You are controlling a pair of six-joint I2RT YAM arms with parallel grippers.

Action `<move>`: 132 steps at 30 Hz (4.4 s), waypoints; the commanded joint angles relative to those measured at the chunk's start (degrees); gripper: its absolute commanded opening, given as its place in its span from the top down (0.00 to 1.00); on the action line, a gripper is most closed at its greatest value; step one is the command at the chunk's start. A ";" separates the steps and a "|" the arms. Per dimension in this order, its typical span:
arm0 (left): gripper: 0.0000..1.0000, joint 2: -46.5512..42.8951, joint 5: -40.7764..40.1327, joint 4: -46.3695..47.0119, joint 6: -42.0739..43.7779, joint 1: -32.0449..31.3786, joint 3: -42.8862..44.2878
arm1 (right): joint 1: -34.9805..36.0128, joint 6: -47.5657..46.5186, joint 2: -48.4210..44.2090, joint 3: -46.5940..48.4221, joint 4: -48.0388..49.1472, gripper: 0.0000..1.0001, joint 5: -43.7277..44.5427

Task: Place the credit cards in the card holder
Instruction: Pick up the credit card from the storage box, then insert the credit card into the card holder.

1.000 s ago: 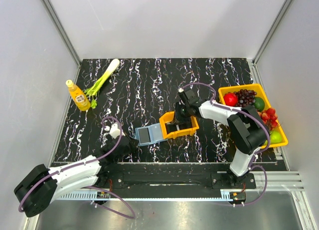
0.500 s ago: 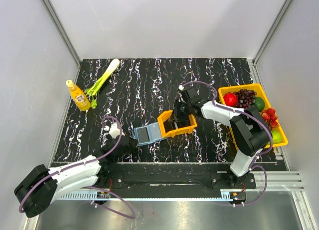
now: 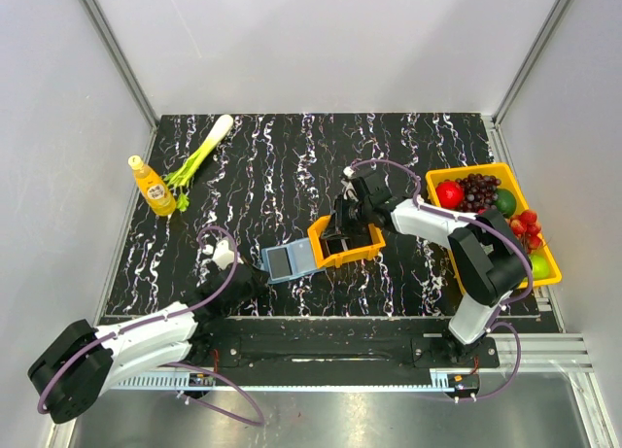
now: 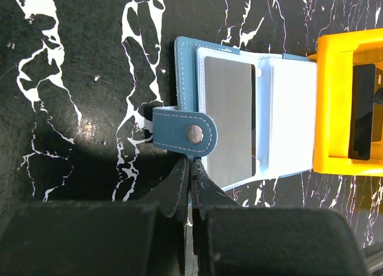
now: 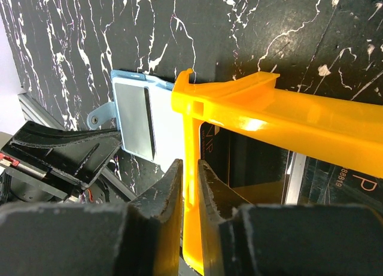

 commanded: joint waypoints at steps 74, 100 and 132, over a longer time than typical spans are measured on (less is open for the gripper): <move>1.00 -2.46 0.47 1.08 -0.03 0.78 1.11 | 6.52 -9.93 2.78 8.72 -11.97 0.82 14.27; 1.00 -3.42 0.38 0.91 0.05 0.78 0.93 | 8.01 -11.34 -7.24 10.83 -14.16 1.00 22.10; 1.00 -10.72 3.28 4.95 2.34 0.87 -1.44 | 22.34 4.48 1.98 12.93 1.39 1.00 26.14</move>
